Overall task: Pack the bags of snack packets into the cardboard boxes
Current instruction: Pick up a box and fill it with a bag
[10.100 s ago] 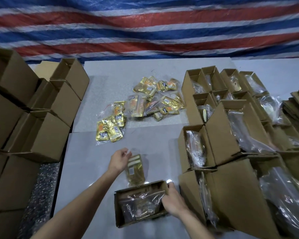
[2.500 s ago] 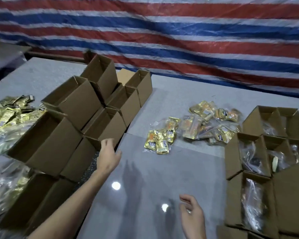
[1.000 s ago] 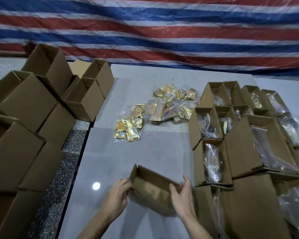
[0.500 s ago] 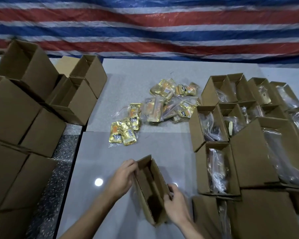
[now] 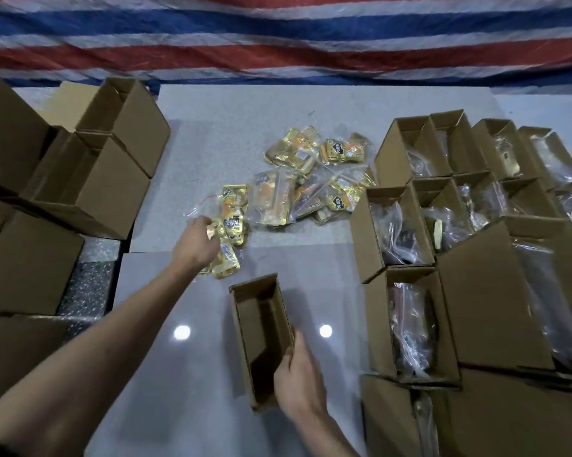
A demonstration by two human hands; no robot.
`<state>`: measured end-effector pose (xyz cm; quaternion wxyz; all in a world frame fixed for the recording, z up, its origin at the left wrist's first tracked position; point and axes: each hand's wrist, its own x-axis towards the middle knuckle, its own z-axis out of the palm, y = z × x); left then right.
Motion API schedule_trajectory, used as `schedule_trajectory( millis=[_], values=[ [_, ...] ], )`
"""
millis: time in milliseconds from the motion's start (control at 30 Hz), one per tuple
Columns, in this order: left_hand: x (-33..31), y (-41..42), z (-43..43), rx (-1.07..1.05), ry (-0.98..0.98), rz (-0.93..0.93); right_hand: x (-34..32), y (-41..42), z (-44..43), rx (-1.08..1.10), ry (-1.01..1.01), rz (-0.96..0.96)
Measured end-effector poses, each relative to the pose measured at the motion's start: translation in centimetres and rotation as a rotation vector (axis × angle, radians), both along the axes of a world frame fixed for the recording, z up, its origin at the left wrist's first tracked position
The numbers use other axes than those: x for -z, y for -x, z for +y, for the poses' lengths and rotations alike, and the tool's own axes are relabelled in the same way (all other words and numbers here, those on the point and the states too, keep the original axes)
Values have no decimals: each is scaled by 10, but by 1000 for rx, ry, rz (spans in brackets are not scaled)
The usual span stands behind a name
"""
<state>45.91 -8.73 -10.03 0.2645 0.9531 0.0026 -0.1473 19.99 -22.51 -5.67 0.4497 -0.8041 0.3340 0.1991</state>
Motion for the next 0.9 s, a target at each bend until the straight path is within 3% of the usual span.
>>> schedule_trajectory(
  millis=[100,200,467,667,900],
  values=[
    [1,-34,-2,-101,-52,124,1,-4,1,34,-91,-32],
    [3,-59,-6,-131,-111,136,3,-8,1,65,-159,-15],
    [8,-80,-21,227,-173,142,9,-17,-7,125,-267,-12],
    [12,-66,-21,182,-267,124,13,-23,-8,164,-305,23],
    [-2,-40,13,292,-456,-120,13,-21,-9,167,-310,10]
  ],
)
